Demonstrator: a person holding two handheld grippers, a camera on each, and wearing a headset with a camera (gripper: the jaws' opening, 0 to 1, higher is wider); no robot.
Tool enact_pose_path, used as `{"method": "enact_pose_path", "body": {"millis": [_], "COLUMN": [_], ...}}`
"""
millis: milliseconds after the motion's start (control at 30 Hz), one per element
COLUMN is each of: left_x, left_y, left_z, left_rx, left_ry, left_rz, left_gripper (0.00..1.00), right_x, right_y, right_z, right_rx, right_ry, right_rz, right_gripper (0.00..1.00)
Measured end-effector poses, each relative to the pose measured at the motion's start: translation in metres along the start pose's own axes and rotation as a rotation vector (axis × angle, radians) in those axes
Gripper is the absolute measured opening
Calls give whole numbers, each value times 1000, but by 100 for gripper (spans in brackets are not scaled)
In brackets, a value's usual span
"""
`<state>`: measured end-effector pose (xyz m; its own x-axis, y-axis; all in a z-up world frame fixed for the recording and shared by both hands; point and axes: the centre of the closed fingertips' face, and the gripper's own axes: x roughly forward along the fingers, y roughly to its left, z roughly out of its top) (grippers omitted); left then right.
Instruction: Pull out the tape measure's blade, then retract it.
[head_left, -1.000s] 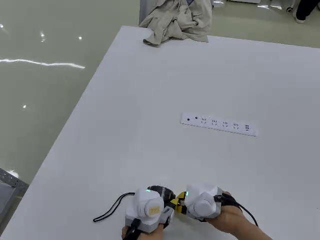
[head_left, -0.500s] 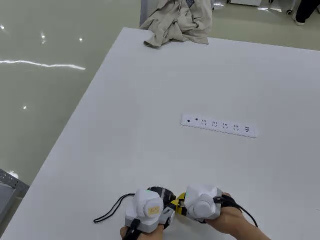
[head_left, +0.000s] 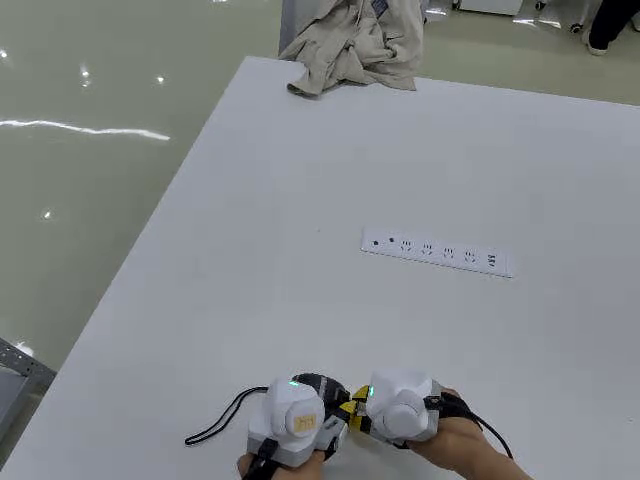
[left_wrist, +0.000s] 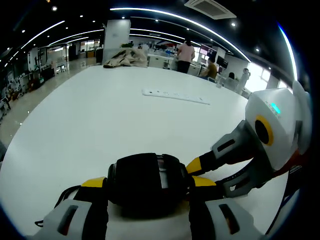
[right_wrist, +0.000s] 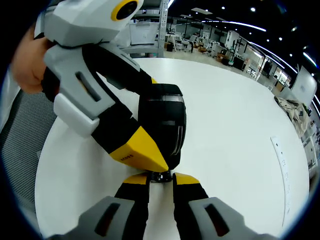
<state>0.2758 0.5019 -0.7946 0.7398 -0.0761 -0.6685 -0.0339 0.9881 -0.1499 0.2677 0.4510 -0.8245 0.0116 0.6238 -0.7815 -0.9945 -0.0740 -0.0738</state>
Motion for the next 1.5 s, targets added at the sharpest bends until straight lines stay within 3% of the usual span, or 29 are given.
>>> {"method": "enact_pose_path", "body": {"millis": [333, 600, 767, 1167, 1500], "left_x": [-2, -9, -12, -19, -25], "left_y": [-6, 3, 4, 2, 5], "left_z": [3, 5, 0, -4, 1], "left_rx": [24, 34, 52, 74, 84], "left_ry": [-9, -25, -29, -40, -60], "left_rz": [-19, -21, -39, -70, -87], "left_gripper": [71, 72, 74, 80, 84], "right_x": [-2, -6, -8, -11, -20], "right_y": [1, -1, -2, 0, -2], "right_z": [-2, -5, -5, -5, -4], "right_rx": [52, 142, 153, 223, 267], "right_ry": [-9, -46, -50, -67, -94], "right_rz": [-21, -102, -132, -162, -199], "right_gripper": [24, 27, 30, 38, 42]}}
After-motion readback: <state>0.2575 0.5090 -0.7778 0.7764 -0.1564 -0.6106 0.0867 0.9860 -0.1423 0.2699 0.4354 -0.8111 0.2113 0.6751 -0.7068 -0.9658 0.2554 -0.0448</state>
